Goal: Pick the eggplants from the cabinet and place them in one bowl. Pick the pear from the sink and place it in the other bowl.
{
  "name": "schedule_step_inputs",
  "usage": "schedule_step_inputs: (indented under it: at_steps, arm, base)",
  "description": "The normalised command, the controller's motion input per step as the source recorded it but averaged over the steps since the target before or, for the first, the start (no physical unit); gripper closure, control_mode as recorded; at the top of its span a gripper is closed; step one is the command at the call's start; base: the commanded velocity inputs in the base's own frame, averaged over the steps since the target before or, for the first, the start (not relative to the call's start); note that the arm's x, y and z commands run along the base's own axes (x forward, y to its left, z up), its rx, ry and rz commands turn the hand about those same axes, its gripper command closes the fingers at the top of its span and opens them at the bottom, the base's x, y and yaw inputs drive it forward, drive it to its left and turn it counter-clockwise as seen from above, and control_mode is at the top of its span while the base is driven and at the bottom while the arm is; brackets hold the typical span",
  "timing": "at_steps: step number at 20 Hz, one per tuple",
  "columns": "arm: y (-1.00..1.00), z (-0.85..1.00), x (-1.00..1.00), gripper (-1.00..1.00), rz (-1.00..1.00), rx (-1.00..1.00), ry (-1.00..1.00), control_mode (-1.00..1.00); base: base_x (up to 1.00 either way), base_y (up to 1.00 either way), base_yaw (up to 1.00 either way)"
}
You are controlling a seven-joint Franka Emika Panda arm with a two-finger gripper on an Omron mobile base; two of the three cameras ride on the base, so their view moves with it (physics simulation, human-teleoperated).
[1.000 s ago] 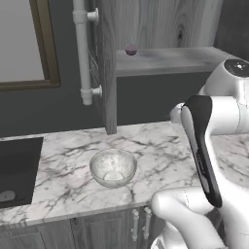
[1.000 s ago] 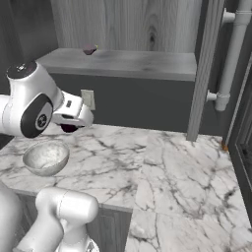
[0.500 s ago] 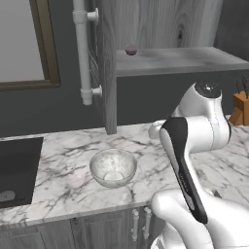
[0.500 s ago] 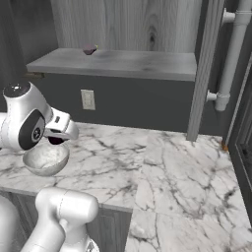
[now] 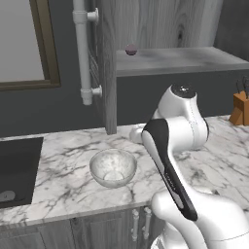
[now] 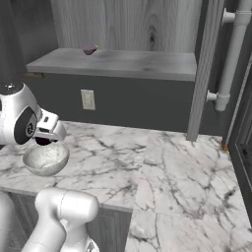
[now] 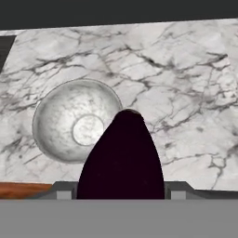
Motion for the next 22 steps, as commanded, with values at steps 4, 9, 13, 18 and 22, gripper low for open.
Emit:
schedule_step_inputs:
  at_steps: [4, 9, 13, 18, 22]
  arm:
    - [0.2, -0.02, 0.2, 1.0, 0.0, 0.0, 0.0, -1.0]
    - [0.28, -0.36, 0.52, 1.0, 0.0, 0.01, 0.0, -1.0]
    - [0.28, -0.75, 0.46, 1.0, 0.0, 0.04, 0.05, -1.0]
    - [0.24, -0.71, 0.29, 1.0, 0.0, 0.03, 0.06, -1.0]
    - [0.25, -0.37, 0.19, 1.0, 0.0, 0.0, 0.09, -1.0]
  base:
    - [0.0, 0.0, 0.0]
    - [0.0, 0.0, 0.0]
    - [0.0, 0.0, 0.0]
    - [0.0, 0.0, 0.0]
    - [0.0, 0.0, 0.0]
